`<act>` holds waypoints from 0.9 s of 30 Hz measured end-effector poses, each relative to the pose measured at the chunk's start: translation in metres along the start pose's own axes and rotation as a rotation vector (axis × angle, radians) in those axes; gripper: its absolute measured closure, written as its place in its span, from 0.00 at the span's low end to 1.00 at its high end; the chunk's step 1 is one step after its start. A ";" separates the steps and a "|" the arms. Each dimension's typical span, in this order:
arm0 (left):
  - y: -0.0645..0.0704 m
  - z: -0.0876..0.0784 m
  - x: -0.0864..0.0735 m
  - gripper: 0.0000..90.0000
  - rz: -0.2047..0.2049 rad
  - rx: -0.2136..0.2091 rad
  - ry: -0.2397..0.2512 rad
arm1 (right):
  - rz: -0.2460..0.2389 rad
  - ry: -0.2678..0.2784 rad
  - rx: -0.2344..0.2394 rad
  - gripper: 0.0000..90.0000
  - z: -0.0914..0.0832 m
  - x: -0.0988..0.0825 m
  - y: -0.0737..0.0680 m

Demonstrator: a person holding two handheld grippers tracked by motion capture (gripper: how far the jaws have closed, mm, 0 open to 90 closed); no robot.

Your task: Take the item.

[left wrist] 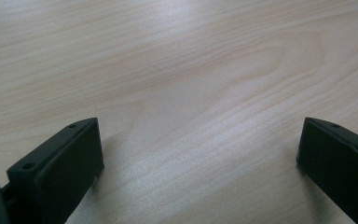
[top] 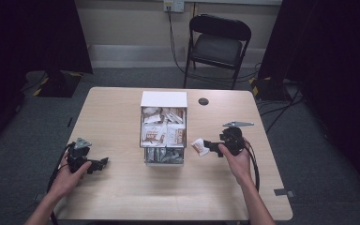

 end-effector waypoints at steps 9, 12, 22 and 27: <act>0.000 0.000 0.000 0.00 0.000 0.000 0.000 | -0.058 0.003 -0.032 0.17 -0.030 -0.001 -0.009; 0.000 0.000 0.000 0.00 0.000 0.000 0.000 | -0.049 0.021 -0.055 0.18 -0.040 -0.003 -0.005; 0.000 0.000 0.000 0.00 0.000 0.000 0.001 | -0.019 0.024 -0.133 0.18 -0.058 -0.021 0.017; 0.000 0.000 0.000 0.00 0.000 0.000 0.000 | 0.002 0.021 -0.131 0.17 -0.065 -0.032 0.028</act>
Point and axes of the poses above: each handheld gripper's, and its own axes: z roughly forward along the jaws, x roughly out of its top, y roughly to its right, the point moved 3 cm from there along z, roughly forward along the jaws, and after that the axes turned 11 degrees about -x, right-handed, at the moved point
